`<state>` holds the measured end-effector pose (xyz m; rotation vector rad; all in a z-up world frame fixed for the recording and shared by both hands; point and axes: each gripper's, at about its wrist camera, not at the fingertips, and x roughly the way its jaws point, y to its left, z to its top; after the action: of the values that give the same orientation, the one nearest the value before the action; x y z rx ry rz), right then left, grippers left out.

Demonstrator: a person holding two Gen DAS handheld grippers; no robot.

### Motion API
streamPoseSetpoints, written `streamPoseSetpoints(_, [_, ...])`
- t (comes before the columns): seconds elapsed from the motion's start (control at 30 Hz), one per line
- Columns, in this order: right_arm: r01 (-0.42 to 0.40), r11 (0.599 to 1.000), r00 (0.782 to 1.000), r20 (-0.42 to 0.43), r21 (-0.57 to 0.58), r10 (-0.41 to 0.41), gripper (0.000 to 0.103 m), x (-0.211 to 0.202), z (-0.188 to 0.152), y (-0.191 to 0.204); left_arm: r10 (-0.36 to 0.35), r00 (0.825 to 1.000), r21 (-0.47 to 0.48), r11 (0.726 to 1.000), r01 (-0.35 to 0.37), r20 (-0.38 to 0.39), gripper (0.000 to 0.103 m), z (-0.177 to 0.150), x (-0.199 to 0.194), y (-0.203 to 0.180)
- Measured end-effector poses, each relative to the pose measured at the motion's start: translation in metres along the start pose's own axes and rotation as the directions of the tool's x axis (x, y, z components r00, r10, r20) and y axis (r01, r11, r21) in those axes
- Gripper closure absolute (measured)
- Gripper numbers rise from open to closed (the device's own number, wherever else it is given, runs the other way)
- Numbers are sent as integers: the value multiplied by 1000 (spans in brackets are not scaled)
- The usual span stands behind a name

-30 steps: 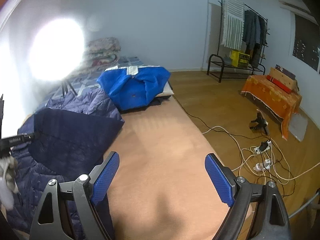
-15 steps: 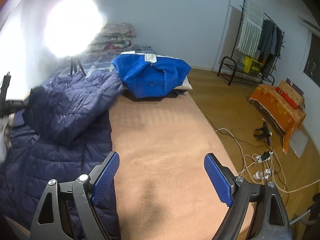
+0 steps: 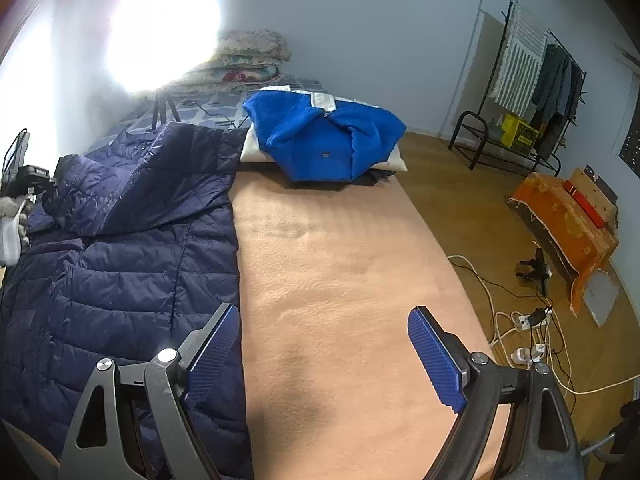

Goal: Fold large clothes
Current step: 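Fold the sleeve across the jacket front with the left gripper, then open, then move both grippers to the jacket's side edge and close on it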

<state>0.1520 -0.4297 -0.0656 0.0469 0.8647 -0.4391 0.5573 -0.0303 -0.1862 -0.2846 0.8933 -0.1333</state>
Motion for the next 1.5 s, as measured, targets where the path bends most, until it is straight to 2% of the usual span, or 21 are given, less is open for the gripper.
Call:
streamPoseSetpoints(0.13, [-6, 1000, 1000, -8, -21, 6, 15, 5, 0, 9, 14, 1000, -68, 998, -14, 8, 101, 9, 9, 22])
streamPoseSetpoints(0.27, [-17, 999, 1000, -16, -38, 17, 15, 8, 1, 17, 27, 999, -127, 991, -29, -17, 100, 13, 26, 42])
streamPoseSetpoints(0.5, [-25, 997, 999, -22, -68, 24, 16, 8, 1, 28, 76, 996, -90, 993, -80, -53, 100, 14, 50, 46])
streamPoseSetpoints(0.57, [-27, 997, 999, -24, -73, 25, 16, 9, 1, 29, 134, 990, -70, 988, -137, -51, 94, 13, 51, 47])
streamPoseSetpoints(0.63, [-31, 997, 999, -26, -73, 30, 16, 8, 1, 30, 189, 981, -49, 980, -191, -42, 78, 13, 49, 47])
streamPoseSetpoints(0.7, [-37, 997, 999, -25, -70, 35, 16, 7, 1, 30, 224, 974, -43, 973, -225, -25, 73, 14, 42, 50])
streamPoseSetpoints(0.77, [-39, 997, 999, -19, -70, 38, 16, 5, 1, 29, 238, 971, -51, 970, -238, -11, 73, 15, 33, 55])
streamPoseSetpoints(0.87, [-46, 997, 999, -5, -63, 45, 16, 0, 3, 28, 246, 969, -52, 968, -245, 20, 73, 21, 8, 61])
streamPoseSetpoints(1.0, [-59, 997, 998, 26, -51, 60, 16, -8, 4, 25, 207, 976, -24, 978, -206, 61, 72, 24, -40, 64])
streamPoseSetpoints(1.07, [-81, 996, 996, 45, -41, 83, 16, -13, 4, 22, 177, 981, 4, 984, -178, 73, 58, 19, -69, 65])
streamPoseSetpoints(1.1, [-100, 994, 993, 52, -37, 102, 16, -14, 4, 21, 167, 983, 18, 985, -169, 79, 48, 17, -80, 65])
streamPoseSetpoints(1.13, [-128, 991, 990, 60, -30, 129, 15, -15, 3, 19, 157, 983, 40, 986, -161, 90, 44, 11, -99, 66])
streamPoseSetpoints(1.2, [-166, 986, 983, 75, -14, 167, 15, -16, 0, 16, 141, 985, 74, 986, -148, 96, 44, 2, -126, 66])
streamPoseSetpoints(1.37, [-198, 979, 974, 101, -45, 202, 15, -13, -13, 16, 120, 987, 142, 981, -134, 103, 39, -34, -204, 73])
streamPoseSetpoints(1.5, [-262, 964, 955, 132, -55, 267, 15, -11, -23, 15, 108, 988, 173, 977, -126, 111, 38, -73, -267, 83])
